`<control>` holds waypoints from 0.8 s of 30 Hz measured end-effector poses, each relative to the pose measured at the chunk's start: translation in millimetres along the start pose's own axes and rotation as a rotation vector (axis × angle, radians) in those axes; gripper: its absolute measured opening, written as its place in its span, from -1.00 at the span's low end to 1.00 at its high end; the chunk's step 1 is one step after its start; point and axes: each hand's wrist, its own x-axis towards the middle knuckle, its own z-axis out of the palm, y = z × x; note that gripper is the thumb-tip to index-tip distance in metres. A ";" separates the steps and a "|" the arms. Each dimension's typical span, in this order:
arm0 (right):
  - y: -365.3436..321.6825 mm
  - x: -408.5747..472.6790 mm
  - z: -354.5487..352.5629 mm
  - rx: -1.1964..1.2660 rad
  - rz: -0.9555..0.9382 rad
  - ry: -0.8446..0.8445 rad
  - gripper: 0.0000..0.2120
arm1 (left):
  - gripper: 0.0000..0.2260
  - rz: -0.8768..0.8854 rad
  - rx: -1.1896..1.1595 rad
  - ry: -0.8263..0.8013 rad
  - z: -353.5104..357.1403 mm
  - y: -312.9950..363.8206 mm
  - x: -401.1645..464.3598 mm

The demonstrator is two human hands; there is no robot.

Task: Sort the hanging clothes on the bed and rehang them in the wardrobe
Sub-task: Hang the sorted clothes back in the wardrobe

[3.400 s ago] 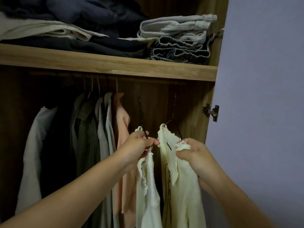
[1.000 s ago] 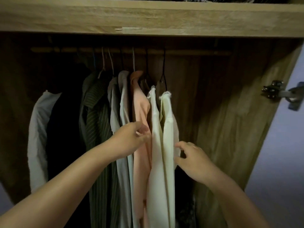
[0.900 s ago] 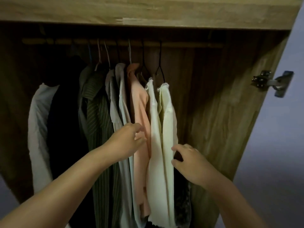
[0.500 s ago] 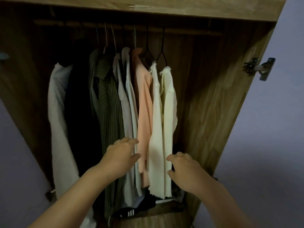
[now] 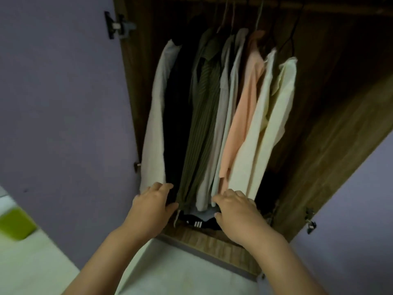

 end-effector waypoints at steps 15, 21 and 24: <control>-190.2 -16.5 42.3 -0.067 -0.547 -0.081 -0.66 | -0.56 -0.473 0.043 0.189 -53.1 -121.5 -170.8; -307.9 -41.1 52.3 -0.046 -0.768 -0.055 -0.65 | -0.56 -0.654 0.090 0.294 -96.1 -191.7 -252.0; -370.9 -61.6 64.2 -0.039 -0.856 -0.057 -0.64 | -0.57 -0.731 0.108 0.324 -119.8 -231.3 -300.5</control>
